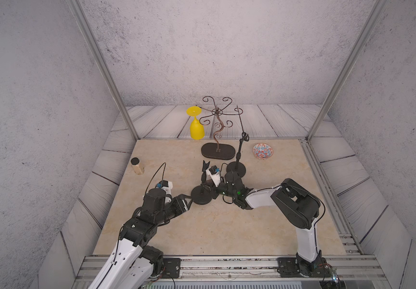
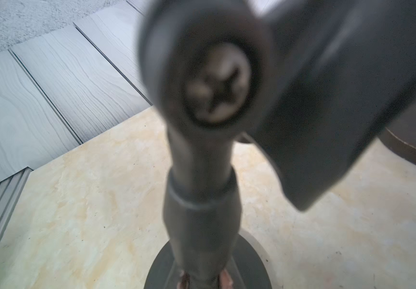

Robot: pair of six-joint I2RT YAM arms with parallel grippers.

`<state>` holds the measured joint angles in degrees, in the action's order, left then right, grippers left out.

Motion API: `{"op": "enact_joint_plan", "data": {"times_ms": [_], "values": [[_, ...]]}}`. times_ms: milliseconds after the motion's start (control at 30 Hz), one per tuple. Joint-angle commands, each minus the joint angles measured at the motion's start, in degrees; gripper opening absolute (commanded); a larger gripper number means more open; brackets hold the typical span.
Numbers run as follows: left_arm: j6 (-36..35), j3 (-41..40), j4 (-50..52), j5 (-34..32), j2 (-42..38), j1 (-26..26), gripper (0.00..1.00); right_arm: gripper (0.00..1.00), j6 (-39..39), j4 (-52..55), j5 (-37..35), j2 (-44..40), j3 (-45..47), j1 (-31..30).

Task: Assemble a microphone stand
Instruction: Pick up the microphone stand at the center of the board.

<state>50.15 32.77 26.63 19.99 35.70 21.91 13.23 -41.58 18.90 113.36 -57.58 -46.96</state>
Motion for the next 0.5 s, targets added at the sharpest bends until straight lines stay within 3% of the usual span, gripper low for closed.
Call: {"op": "enact_joint_plan", "data": {"times_ms": [0,233,467], "values": [[2.87,0.64,-3.78,4.05,1.98,-1.23,0.66,0.04,-0.33,11.35,-0.05,-9.34,-2.18,0.43],[5.3,6.24,-13.2,11.85,10.75,-2.49,0.73,0.03,-0.29,31.1,-0.09,-22.69,-6.93,4.15],[12.2,8.31,-24.18,19.78,19.73,-2.49,0.74,0.0,0.95,40.07,-1.42,-29.91,-9.85,7.47]]}}
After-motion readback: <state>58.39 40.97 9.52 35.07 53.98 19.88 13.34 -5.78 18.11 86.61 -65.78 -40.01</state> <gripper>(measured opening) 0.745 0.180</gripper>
